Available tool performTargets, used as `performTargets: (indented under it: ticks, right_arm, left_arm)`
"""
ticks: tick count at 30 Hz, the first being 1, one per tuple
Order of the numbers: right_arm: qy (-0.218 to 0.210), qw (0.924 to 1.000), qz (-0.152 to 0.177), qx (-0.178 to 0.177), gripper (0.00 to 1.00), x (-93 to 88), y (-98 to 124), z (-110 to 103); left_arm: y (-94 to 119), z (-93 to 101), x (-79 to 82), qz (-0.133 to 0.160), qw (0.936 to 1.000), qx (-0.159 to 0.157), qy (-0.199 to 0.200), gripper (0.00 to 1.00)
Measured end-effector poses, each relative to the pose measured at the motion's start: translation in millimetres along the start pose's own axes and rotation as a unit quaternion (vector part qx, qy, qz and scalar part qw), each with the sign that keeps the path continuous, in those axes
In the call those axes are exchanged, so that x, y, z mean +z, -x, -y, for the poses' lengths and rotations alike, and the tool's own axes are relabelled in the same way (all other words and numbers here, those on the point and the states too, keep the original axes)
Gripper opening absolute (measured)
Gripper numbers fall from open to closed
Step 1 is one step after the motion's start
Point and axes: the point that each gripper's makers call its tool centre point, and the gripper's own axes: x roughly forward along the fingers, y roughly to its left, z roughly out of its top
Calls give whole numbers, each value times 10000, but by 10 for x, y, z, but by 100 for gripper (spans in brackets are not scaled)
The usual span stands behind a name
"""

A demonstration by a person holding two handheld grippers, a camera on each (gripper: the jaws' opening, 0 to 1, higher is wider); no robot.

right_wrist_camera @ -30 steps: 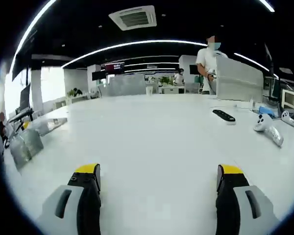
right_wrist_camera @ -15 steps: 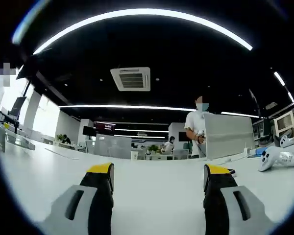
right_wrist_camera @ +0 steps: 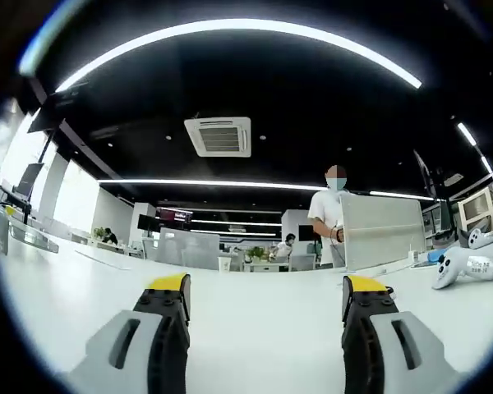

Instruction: Insert the divider into the dual guide fixture by aligning both edges with the guide slots and pushing it downward to the bottom, including one-sided entry, uneven engagement, binding, and posture correction.

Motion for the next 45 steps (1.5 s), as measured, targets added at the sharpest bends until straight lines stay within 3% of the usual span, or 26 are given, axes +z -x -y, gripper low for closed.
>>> performTargets:
  ticks: [19,31,45]
  right_arm:
    - [-14,10000,30,-10,74,50,13,-32]
    - [-18,10000,50,-16,74,50,-7,2]
    - [-18,10000,77,-17,74,34,-24,9]
  left_arm:
    - [46,48,102,6,10000,-3,-6,99]
    - [12,45,76,3,10000,-2,-5,99]
    - [4,168,201,3,10000,-4,-7,99]
